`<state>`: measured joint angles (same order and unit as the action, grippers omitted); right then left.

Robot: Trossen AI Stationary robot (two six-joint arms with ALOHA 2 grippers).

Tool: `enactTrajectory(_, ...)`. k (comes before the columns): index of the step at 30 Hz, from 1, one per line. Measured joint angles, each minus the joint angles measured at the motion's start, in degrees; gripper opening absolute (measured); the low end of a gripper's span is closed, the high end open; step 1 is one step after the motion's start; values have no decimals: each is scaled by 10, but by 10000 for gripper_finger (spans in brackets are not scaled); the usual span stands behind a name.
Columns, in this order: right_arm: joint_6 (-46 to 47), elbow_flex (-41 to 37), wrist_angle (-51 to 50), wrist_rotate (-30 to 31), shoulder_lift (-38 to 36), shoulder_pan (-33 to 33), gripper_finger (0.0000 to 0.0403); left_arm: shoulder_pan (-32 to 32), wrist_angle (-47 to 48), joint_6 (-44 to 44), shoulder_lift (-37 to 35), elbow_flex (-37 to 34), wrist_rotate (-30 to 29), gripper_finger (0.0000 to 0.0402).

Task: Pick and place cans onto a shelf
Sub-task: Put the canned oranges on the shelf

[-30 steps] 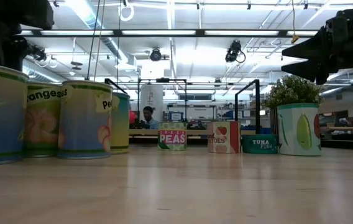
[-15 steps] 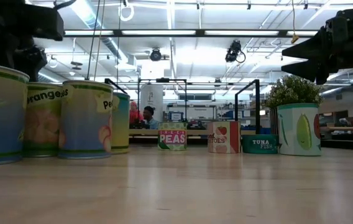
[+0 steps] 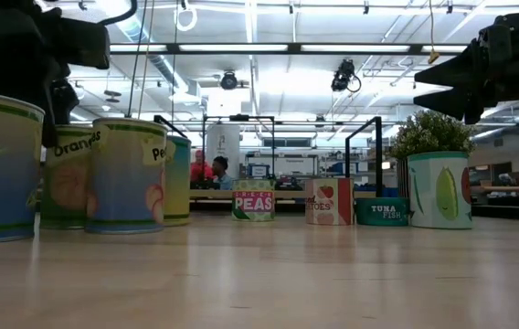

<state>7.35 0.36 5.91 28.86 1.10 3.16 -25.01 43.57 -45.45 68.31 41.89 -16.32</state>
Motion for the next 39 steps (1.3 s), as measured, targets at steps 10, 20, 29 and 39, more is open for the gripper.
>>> enactTrajectory(10, 0, 0, 0, 0, 0, 0, 349, 36, -46, 46, 0, 0, 27, 314)
enactTrajectory(20, 0, 0, 0, 0, 0, 0, 349, 54, -81, 115, 0, 0, 56, 314)
enactTrajectory(29, 0, 0, 0, 0, 0, 0, 349, 53, -79, 116, 0, 0, 0, 315)
enactTrajectory(39, 0, 0, 0, 0, 0, 0, 349, 58, -72, 105, 0, 0, 26, 316)
